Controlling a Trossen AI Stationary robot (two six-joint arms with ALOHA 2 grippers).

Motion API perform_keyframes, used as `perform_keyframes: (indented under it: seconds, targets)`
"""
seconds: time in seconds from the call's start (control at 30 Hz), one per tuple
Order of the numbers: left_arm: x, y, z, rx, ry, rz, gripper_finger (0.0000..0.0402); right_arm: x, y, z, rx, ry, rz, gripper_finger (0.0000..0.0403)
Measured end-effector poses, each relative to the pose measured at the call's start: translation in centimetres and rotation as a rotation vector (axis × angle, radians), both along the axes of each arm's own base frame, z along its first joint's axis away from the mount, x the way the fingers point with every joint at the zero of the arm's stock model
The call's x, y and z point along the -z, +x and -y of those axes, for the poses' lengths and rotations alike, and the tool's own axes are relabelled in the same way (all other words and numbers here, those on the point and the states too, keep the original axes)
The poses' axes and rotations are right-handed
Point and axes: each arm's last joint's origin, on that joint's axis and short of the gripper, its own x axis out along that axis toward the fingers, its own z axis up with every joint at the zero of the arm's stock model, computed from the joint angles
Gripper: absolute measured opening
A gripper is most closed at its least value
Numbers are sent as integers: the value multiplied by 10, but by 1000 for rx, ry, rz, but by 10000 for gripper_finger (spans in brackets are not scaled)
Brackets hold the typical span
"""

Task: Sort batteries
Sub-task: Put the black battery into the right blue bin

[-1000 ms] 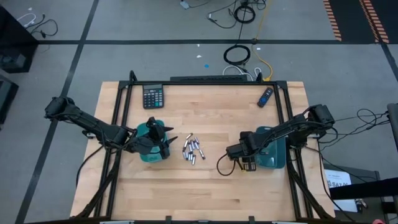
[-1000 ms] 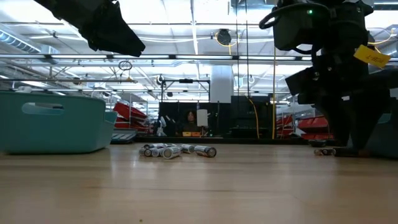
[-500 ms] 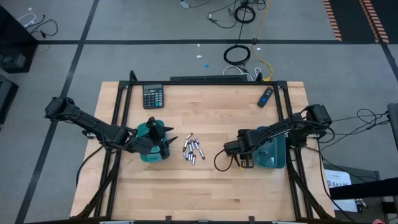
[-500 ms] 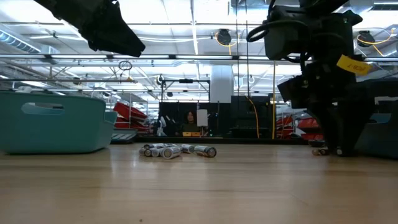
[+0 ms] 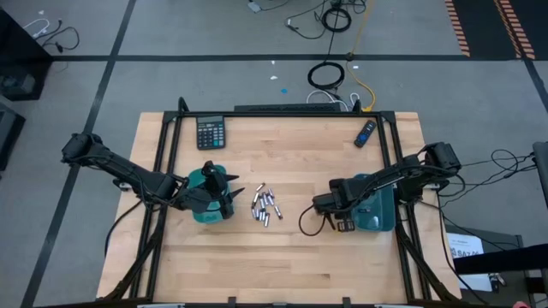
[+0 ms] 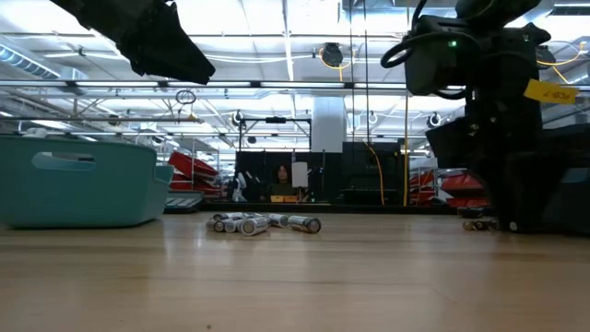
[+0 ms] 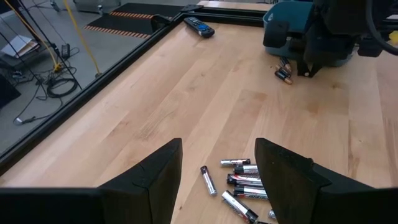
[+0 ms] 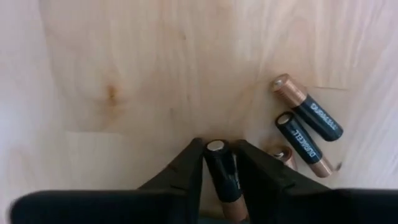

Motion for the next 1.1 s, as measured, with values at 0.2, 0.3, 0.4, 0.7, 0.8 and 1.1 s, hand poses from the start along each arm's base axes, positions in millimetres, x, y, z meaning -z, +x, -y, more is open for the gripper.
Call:
perform_keyframes:
  seconds: [0.2,0.3,0.4,0.7,0.8,1.1]
  targets:
    - [0,0,0,0,0,0,214,-5,7,-2,-82,10,24,21]
    - [0,0,0,0,0,0,214,-14,16,-3,-90,1,33,21]
    - [0,0,0,0,0,0,214,-36,30,-6,-101,-42,93,21]
    - [2,-1,0,8,-25,-13,214,-102,11,-15,-2,-139,-30,21]
    - [2,-1,0,8,-22,-21,214,-108,-6,-17,61,-131,-27,21]
    - [2,-1,0,10,-20,-20,214,-93,-55,-8,290,-160,-49,117]
